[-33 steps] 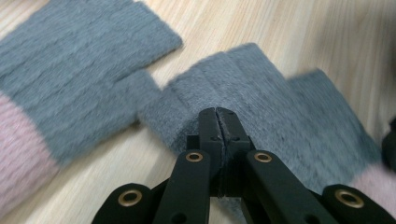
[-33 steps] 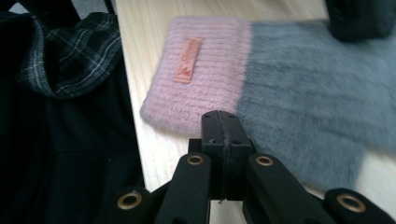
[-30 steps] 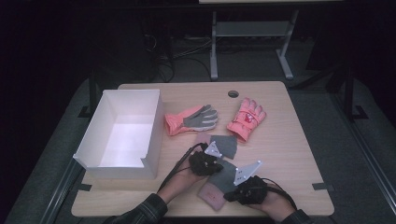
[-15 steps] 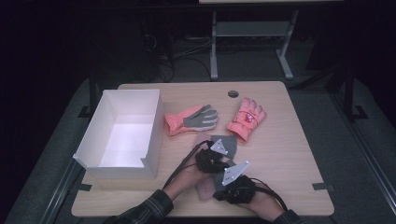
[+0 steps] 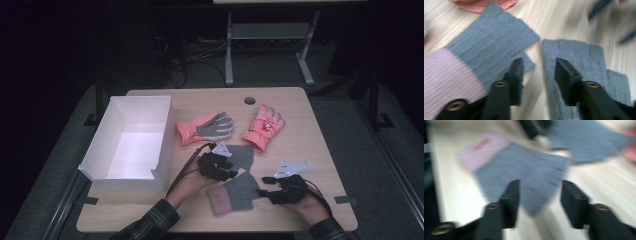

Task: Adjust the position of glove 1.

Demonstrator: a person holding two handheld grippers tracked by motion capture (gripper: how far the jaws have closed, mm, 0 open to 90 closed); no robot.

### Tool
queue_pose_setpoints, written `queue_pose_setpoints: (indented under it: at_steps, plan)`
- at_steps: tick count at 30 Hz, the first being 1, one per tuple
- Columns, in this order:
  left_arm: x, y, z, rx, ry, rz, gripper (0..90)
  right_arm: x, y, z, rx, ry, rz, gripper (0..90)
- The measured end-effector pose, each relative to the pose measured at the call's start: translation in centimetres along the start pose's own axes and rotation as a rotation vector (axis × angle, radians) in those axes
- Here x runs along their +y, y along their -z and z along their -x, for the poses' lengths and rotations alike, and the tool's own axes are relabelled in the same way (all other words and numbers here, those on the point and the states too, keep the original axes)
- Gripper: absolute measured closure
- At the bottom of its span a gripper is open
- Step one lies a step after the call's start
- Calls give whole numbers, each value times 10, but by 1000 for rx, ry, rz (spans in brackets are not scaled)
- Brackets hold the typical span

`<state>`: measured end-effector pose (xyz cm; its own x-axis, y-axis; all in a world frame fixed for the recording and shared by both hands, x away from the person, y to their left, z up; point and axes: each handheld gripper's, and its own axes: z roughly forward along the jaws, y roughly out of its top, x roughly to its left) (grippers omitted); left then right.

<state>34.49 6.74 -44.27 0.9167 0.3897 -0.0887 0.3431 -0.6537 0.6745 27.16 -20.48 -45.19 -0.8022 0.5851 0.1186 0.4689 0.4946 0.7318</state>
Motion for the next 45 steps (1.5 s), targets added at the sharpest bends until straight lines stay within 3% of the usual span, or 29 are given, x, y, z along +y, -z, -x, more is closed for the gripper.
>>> queue_pose_setpoints:
  at_steps: [4,8,13,16,26,30,31,34,37,42,45]
  plan:
    - [-5,7,-6,36,-21,10,414,-11,8,23,-116,-57,-6,263]
    - [-6,9,-13,58,-23,17,346,-23,12,41,-185,-127,-19,159]
    - [-1,7,-22,107,-11,36,267,-35,13,54,-264,-165,-24,135]
    - [2,6,-31,114,6,26,247,-39,12,59,-313,-177,-16,132]
    - [20,3,-63,169,35,32,202,-41,10,61,-326,-186,7,116]
    - [23,-6,-67,158,34,-7,288,-41,10,61,-323,-185,5,113]
    - [23,-7,-67,160,29,-12,354,-41,10,61,-324,-185,5,113]
    - [23,-8,-69,194,45,-3,683,-41,10,61,-322,-184,5,107]
    - [25,-11,-72,178,85,-26,888,-41,9,61,-319,-183,4,102]
    - [23,-15,-77,178,111,-65,896,-41,10,62,-315,-183,4,100]
    - [21,-12,-75,184,106,-91,896,-41,10,62,-315,-185,5,100]
